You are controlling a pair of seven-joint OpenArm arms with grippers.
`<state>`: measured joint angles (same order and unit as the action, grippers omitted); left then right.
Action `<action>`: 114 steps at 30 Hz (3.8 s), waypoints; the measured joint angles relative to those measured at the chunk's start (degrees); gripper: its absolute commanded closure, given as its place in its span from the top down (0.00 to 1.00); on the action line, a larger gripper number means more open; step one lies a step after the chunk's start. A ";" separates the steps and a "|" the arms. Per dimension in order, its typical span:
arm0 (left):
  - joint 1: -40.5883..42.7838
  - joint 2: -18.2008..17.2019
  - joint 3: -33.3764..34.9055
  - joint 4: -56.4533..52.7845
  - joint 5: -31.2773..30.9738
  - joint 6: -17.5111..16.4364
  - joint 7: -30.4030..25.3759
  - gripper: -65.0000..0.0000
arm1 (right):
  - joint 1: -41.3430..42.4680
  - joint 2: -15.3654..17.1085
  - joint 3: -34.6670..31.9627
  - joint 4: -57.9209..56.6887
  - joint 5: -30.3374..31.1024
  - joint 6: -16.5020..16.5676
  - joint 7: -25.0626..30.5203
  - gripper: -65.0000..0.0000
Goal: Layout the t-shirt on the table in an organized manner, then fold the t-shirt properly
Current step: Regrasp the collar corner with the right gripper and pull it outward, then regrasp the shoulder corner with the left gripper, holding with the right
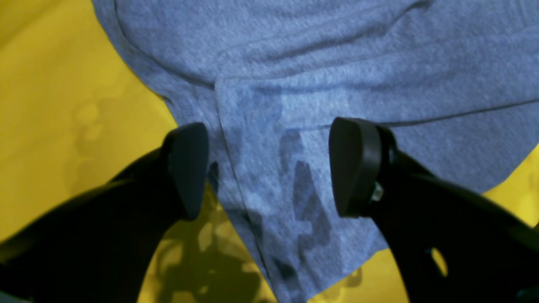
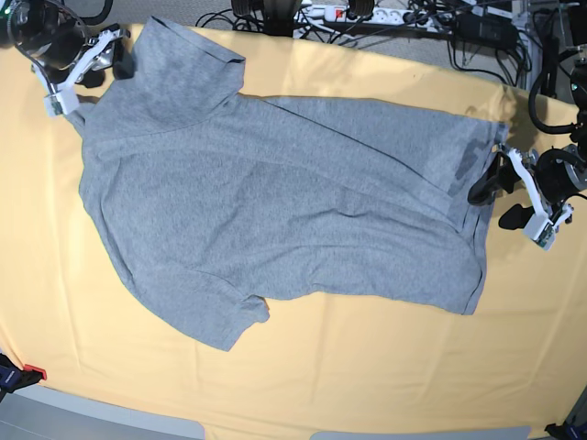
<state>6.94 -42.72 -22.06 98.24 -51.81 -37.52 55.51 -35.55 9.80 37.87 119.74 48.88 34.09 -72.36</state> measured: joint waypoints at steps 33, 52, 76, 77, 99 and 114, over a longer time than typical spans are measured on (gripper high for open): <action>-0.02 -0.02 0.00 -0.02 -2.19 1.07 2.38 0.69 | 14.10 -0.59 0.11 -7.63 34.29 5.66 -8.87 0.00; 0.00 -0.02 0.00 -0.04 -2.16 1.07 2.58 0.69 | 26.47 1.55 -18.36 -7.56 -4.39 5.66 5.42 0.00; 0.00 0.00 0.00 -0.04 4.59 5.84 1.86 0.69 | 26.21 1.77 -19.34 -7.58 -25.40 -4.68 13.53 0.06; 0.00 -0.02 0.00 -0.04 5.51 5.84 1.31 0.69 | 26.18 1.75 -19.37 -7.58 -25.31 -4.00 15.08 0.19; -0.61 -2.67 0.00 -0.02 5.11 6.03 1.29 0.69 | 15.82 9.86 -2.25 2.05 -6.99 -5.60 2.23 0.66; -0.63 -2.69 0.00 -0.02 4.24 6.05 1.49 0.69 | 4.15 6.34 2.86 -6.91 -4.55 -0.24 11.13 0.67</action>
<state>6.31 -45.41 -22.06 98.21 -47.57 -31.46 56.99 -31.40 16.14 40.73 112.84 44.34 33.85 -61.23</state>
